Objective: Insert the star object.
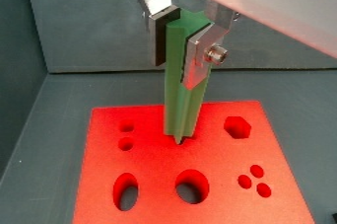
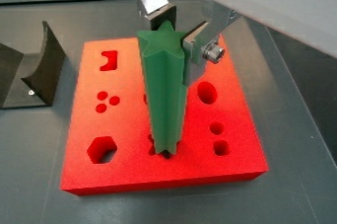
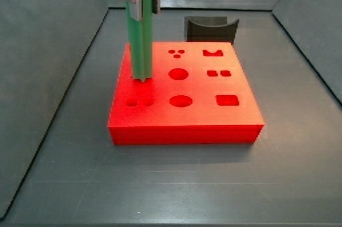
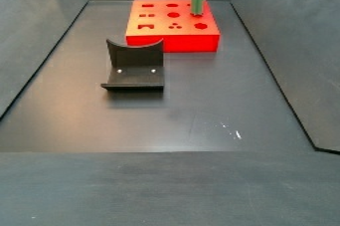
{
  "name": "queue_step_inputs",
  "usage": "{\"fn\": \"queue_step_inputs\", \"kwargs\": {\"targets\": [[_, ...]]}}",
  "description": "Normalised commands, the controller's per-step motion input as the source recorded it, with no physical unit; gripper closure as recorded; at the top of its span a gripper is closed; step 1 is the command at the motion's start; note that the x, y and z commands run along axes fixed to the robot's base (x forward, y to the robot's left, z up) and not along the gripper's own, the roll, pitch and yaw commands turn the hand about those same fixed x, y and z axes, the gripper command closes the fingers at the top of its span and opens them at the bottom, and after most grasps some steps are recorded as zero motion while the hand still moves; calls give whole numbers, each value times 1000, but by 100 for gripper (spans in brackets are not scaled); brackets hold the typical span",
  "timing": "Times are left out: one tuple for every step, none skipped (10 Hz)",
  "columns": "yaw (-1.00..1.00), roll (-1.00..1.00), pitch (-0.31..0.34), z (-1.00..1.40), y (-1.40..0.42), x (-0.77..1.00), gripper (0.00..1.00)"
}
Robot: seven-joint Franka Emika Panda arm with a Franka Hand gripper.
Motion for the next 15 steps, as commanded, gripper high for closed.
{"fn": "queue_step_inputs", "kwargs": {"targets": [[0, -144, -119, 0, 91, -3, 100], [0, -43, -51, 34, 109, -37, 100], [0, -10, -41, 54, 89, -54, 100], [0, -21, -73, 0, 20, -74, 100], [0, -23, -67, 0, 0, -74, 100], [0, -39, -71, -29, 0, -89, 100], [0, -7, -44, -66, 0, 0, 100], [-111, 0, -30, -63, 0, 0, 100], [-191, 0, -3, 0, 0, 0, 100], [-211, 0, 0, 0, 0, 0, 100], [-209, 0, 0, 0, 0, 0, 100], [-286, 0, 0, 0, -3, 91, 100], [-183, 0, 0, 0, 0, 0, 100], [-166, 0, 0, 0, 0, 0, 100], [-137, 0, 0, 0, -29, 0, 100]]}}
